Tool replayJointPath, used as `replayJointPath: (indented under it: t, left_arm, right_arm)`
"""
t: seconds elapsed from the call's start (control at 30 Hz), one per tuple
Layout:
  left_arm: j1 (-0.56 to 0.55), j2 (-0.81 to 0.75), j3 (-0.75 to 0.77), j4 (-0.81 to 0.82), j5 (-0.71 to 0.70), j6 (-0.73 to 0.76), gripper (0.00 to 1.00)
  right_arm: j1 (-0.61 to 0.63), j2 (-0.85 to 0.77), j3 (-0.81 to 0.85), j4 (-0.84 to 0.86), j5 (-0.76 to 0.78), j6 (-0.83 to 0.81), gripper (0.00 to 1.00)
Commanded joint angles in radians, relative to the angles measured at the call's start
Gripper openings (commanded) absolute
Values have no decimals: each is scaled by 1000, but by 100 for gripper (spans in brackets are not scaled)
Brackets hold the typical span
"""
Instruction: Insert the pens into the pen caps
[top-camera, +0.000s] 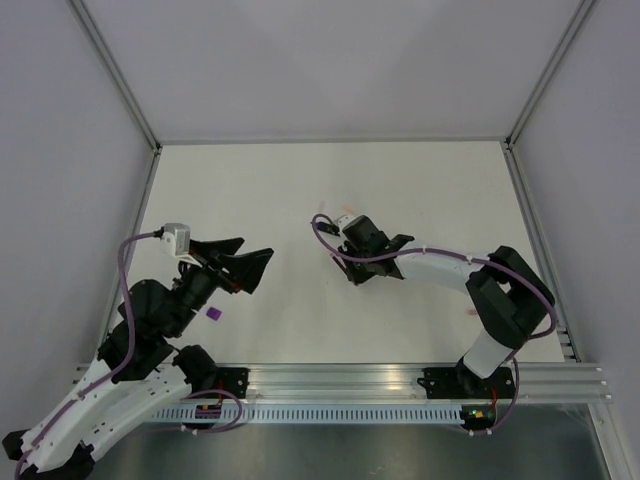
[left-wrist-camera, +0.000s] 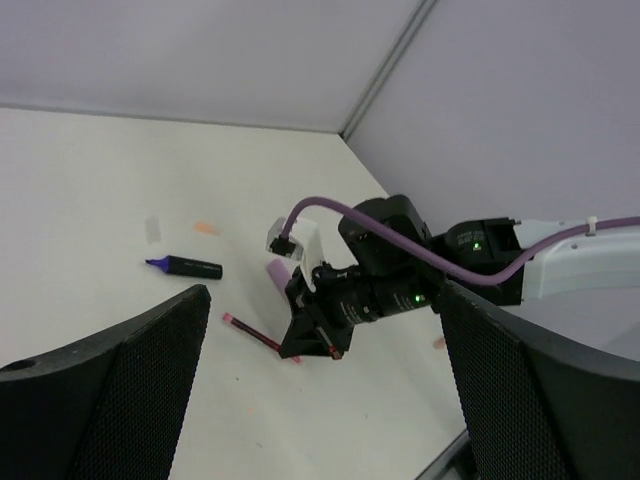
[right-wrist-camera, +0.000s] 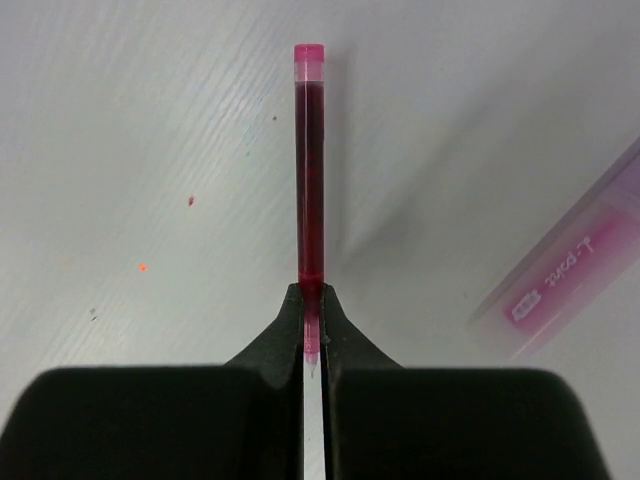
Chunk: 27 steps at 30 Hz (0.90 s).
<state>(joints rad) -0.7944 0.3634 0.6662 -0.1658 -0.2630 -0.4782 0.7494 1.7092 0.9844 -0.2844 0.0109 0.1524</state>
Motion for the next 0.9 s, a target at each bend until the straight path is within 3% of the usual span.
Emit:
replayJointPath:
  t: [0.0, 0.2, 0.47, 0.87]
  left_arm:
    - [-5, 67, 81, -179, 180, 49, 99]
    - [-5, 199, 199, -317, 326, 130, 94]
    - [-5, 330, 411, -449, 301, 135, 94]
    - [-5, 483, 293, -212, 364, -86, 93]
  right_arm:
    - [7, -124, -27, 17, -84, 36, 0]
    - [7, -285, -53, -16, -173, 42, 0]
    - [7, -537, -141, 56, -324, 107, 0]
    - [10, -689, -220, 194, -419, 184, 0]
